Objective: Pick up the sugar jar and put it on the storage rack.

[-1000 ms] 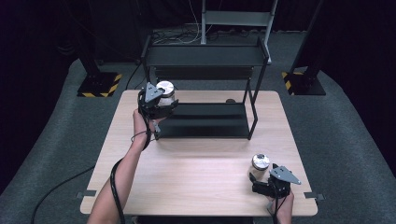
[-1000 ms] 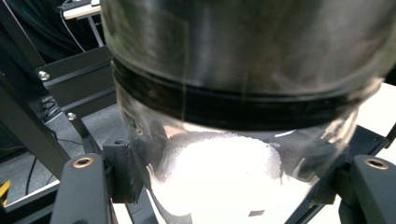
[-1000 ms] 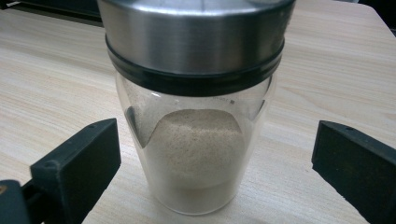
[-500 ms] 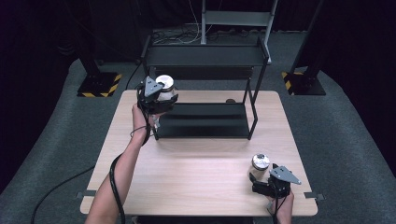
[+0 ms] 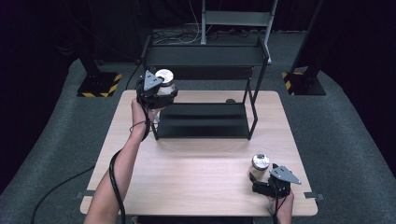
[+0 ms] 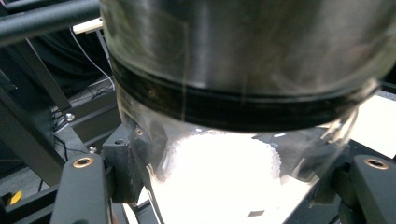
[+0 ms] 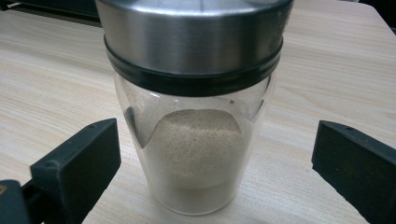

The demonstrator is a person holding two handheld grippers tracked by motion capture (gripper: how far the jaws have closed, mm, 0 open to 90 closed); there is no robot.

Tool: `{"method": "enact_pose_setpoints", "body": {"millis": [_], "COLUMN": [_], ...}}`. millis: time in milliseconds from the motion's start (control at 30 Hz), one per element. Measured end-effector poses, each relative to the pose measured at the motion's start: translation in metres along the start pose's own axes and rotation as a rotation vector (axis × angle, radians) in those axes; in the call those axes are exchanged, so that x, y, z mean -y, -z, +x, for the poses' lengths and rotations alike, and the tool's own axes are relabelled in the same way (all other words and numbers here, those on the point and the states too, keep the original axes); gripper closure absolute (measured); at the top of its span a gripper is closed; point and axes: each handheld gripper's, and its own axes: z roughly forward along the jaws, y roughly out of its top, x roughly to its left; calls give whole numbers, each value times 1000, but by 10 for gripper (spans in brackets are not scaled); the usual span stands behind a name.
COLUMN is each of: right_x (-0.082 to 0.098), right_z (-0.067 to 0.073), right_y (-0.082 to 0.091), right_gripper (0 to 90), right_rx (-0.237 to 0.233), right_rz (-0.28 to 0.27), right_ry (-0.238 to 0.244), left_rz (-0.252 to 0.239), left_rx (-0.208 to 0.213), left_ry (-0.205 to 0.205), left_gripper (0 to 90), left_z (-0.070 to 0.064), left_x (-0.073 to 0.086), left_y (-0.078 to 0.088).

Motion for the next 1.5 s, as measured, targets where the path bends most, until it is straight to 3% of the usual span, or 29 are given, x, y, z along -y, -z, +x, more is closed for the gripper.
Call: {"method": "enact_pose_setpoints", "body": {"millis": [1067,1500], "right_x": [-1,-1], "right_z": [0,0], "right_y": [0,0], "right_gripper": [4,4], "right_rx": [0,0], "right_rz": [3,4], "right_ry": [0,0], "left_rz": [-25,-43], "left_rx": [9,27], "left_ry": [4,34], "left_gripper": [301,301], "left_z": [9,17], "left_x": [-28,-37], "left_y": [10,14]}}
